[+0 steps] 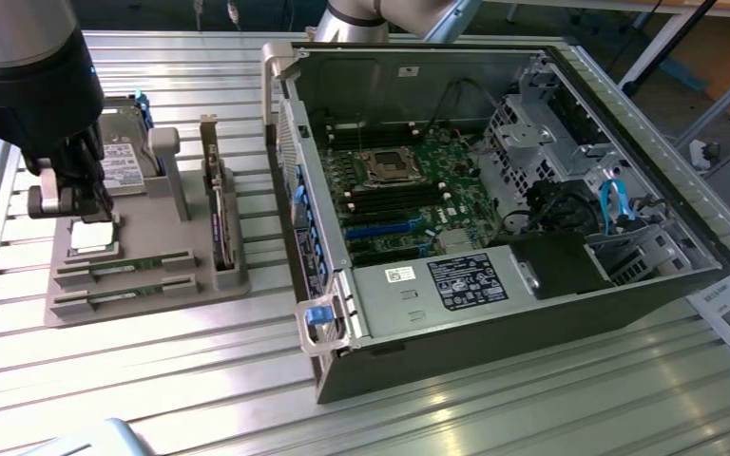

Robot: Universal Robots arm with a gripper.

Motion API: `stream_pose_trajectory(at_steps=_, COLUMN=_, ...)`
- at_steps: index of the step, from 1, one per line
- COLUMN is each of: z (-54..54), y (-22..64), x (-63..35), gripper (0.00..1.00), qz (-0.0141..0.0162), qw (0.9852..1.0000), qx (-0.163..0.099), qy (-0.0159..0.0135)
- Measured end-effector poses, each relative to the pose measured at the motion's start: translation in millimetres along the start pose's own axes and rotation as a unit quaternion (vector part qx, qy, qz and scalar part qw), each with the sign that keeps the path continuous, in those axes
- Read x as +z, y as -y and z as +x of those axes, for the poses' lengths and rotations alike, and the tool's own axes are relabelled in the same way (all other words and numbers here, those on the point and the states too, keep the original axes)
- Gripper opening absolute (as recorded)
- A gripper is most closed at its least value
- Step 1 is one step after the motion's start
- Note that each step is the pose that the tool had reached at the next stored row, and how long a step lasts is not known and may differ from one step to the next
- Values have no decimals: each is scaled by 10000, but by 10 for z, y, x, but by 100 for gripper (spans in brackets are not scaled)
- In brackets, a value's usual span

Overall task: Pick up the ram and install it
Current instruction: 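Pick up the ram and move it above insertion slot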

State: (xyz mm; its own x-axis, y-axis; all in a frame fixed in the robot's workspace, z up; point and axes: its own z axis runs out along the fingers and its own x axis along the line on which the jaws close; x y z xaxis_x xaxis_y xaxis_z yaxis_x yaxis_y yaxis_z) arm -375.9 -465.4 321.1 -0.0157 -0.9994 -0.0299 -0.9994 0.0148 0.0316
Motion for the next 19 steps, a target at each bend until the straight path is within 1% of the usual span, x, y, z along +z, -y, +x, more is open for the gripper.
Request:
stream_pose_trajectory(at_steps=1, z=0, y=0, x=0, gripper=18, qz=0, qw=10000, qx=0, qy=0)
stream_pose_trajectory(at_steps=2, z=0, y=0, x=0, gripper=24, qz=0, qw=10000, qx=0, qy=0)
stream_pose_trajectory(at_steps=4, z=0, y=0, x=7, gripper=24, qz=1, qw=10000, qx=0, qy=1)
stream_pose_trajectory(at_steps=5, z=3, y=1, x=46, gripper=24, qz=0, qw=10000, qx=0, qy=0)
stream_pose_trajectory(at_steps=7, z=6, y=3, x=90, gripper=24, qz=0, qw=10000, qx=0, qy=0)
stream_pose_trajectory(at_steps=19, z=41, y=10, x=310, gripper=24, qz=0, qw=10000, qx=0, qy=0)
